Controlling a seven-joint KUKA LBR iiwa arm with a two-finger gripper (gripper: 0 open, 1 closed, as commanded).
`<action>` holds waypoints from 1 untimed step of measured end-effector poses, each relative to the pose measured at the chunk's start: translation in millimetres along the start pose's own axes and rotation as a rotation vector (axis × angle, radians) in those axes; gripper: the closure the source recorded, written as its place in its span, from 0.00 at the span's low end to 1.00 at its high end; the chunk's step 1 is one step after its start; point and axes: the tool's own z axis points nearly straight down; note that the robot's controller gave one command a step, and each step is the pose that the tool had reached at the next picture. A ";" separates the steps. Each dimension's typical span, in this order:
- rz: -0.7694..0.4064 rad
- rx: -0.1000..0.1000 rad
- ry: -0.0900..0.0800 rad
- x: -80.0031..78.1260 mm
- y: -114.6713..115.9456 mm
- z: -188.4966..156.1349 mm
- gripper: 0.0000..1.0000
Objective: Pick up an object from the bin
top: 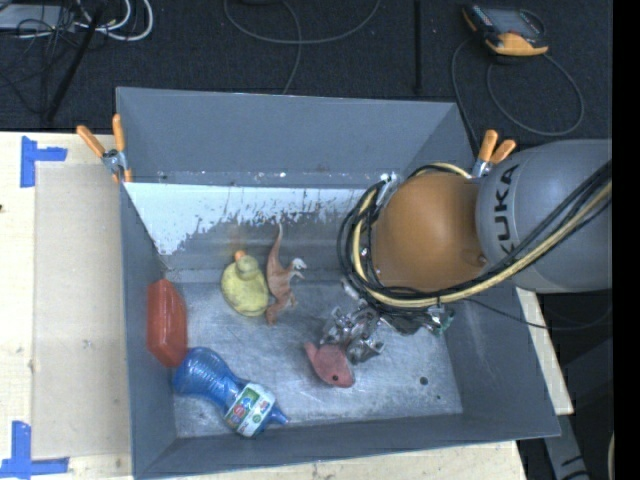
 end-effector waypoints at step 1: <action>0.007 0.005 -0.004 9.1 -0.8 -5.8 1.00</action>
Offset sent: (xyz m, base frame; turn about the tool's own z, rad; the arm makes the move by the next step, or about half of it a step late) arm 0.0083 0.0181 -0.0054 -0.1211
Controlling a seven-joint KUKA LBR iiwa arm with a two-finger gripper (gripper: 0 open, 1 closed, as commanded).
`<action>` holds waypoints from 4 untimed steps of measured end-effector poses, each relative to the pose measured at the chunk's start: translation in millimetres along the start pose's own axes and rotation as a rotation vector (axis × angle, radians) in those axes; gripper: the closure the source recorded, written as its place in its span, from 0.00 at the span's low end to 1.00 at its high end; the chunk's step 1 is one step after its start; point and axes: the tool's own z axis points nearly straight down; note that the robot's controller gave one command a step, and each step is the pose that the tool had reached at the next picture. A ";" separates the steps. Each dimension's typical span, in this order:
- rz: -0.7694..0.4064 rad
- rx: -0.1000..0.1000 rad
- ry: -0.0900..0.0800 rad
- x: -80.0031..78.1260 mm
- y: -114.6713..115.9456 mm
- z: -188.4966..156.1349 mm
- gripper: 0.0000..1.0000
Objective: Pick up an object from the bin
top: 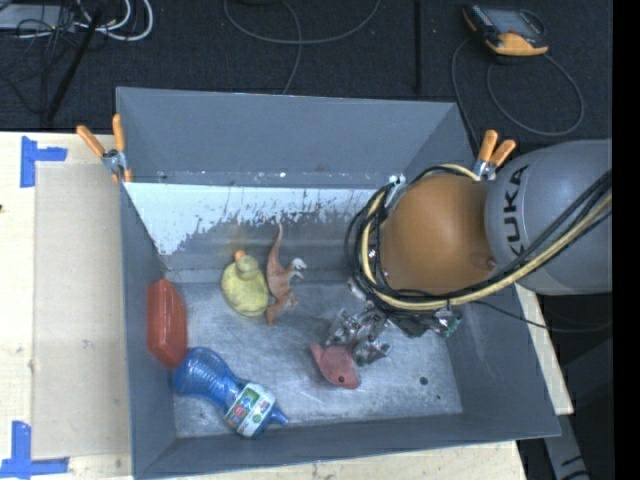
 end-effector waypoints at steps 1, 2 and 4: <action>-0.127 -0.002 0.001 -28.8 8.3 12.1 1.00; -0.124 -0.003 0.001 -28.2 8.2 12.0 1.00; -0.129 -0.005 0.004 3.3 21.9 12.8 1.00</action>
Offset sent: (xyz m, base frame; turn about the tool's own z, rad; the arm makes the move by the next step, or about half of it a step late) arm 0.0000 0.0000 0.0000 0.0000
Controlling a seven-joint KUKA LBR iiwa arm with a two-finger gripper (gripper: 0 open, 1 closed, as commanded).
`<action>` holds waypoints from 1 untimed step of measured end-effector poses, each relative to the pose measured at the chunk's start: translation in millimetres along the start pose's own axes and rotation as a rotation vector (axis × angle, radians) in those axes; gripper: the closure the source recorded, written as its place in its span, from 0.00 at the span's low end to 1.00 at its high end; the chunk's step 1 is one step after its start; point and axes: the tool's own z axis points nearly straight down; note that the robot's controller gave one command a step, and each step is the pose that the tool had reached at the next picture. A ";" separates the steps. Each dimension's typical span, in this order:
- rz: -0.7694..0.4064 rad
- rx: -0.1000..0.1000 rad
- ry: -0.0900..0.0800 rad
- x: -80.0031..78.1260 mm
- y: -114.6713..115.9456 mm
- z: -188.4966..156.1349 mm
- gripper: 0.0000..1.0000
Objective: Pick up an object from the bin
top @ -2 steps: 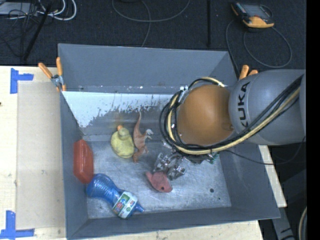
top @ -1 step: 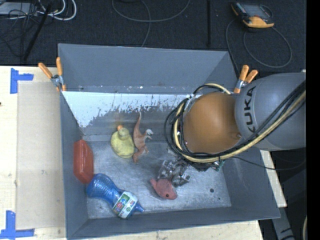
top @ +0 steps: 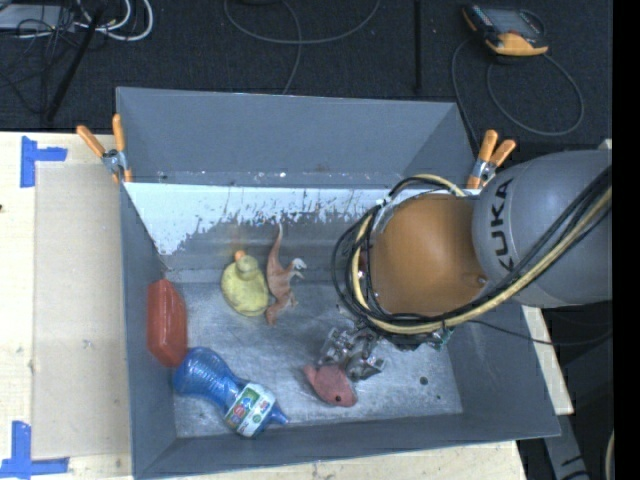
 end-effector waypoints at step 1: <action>0.019 0.002 -0.002 -15.4 -12.1 16.1 1.00</action>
Offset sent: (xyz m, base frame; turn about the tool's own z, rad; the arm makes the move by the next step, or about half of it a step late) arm 0.0047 0.0337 -0.0213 0.0183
